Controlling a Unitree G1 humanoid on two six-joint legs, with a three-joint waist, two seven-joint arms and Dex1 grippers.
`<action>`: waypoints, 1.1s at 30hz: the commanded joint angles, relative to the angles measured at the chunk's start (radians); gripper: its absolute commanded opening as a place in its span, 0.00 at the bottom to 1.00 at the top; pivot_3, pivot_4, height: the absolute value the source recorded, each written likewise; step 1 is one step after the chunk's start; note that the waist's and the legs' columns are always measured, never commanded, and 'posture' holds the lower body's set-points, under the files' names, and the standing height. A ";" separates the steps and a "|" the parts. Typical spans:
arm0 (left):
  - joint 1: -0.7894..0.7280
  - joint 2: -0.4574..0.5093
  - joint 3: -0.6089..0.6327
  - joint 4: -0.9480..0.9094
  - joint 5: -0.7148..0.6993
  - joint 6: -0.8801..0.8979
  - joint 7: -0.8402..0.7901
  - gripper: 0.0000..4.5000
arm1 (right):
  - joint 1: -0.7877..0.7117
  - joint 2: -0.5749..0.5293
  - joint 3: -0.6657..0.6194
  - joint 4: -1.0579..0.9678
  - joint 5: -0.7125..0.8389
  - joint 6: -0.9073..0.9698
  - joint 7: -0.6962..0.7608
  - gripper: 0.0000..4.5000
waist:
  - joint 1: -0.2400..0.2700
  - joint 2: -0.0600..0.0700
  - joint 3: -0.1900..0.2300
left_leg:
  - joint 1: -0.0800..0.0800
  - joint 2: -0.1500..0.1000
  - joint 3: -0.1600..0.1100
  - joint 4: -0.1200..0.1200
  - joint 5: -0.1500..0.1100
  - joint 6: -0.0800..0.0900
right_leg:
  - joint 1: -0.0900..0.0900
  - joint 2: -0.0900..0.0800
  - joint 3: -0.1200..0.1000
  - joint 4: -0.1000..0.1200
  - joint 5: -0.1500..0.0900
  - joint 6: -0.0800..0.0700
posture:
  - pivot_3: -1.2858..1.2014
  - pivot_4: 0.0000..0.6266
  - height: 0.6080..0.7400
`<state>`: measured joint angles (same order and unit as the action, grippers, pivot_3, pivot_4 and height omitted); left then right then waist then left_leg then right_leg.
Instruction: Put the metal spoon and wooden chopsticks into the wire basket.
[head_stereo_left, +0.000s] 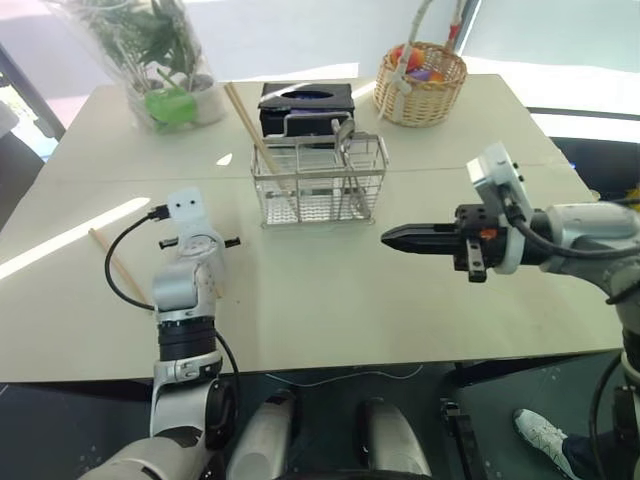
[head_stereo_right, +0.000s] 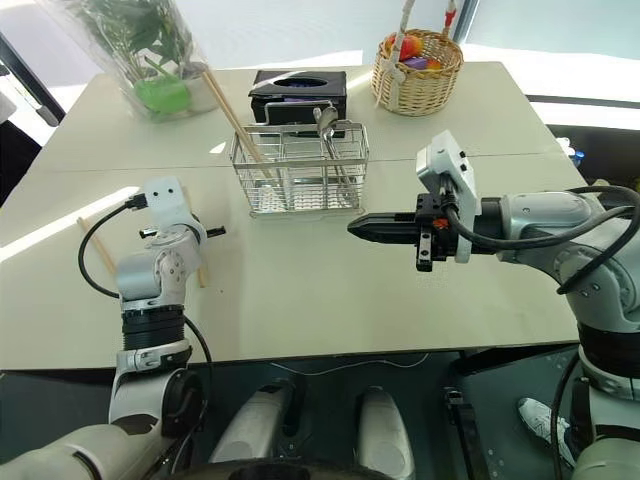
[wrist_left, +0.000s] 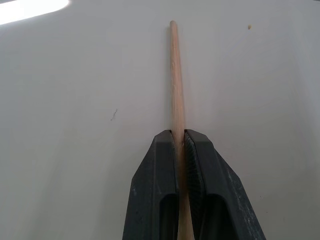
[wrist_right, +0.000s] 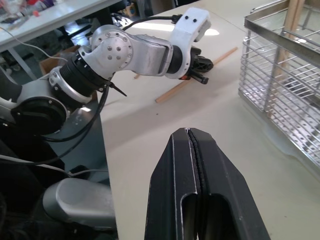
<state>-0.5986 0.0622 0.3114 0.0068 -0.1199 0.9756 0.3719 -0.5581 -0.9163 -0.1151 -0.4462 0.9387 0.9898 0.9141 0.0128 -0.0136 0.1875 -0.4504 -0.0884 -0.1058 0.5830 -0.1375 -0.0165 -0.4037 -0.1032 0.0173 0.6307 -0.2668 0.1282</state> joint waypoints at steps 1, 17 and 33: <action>0.015 -0.002 0.030 -0.010 -0.001 0.024 -0.002 0.01 | -0.007 -0.017 -0.014 -0.024 -0.023 -0.040 0.017 0.00 | 0.000 0.000 0.000 | 0.000 0.000 0.000 0.000 0.000 0.000 | 0.000 0.000 0.000 0.000 0.000 0.000 | 0.52 0.24 1.00; -0.037 0.386 0.147 -0.221 -0.308 -0.151 -0.577 0.01 | 0.028 0.007 -0.022 0.005 -0.105 -0.121 0.002 0.00 | 0.000 0.000 0.000 | -0.001 0.000 0.000 0.000 0.000 0.000 | -0.001 0.000 0.000 0.000 -0.001 -0.002 | 0.52 0.24 1.00; -0.330 0.286 0.117 0.075 -0.544 -0.648 -1.013 0.01 | 0.014 0.099 -0.028 0.032 -0.219 -0.232 -0.103 0.00 | 0.000 -0.001 0.000 | 0.000 0.000 0.000 0.000 0.002 0.002 | 0.000 0.000 0.001 0.000 0.000 0.000 | 0.52 0.24 1.00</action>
<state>-0.9029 0.3566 0.4402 0.0621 -0.6608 0.3897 -0.6276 -0.5330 -0.8207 -0.1150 -0.3880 0.7196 0.7768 0.8237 0.0128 -0.0145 0.1880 -0.4506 -0.0884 -0.1057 0.5835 -0.1359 -0.0144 -0.4034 -0.1032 0.0179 0.6306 -0.2667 0.1279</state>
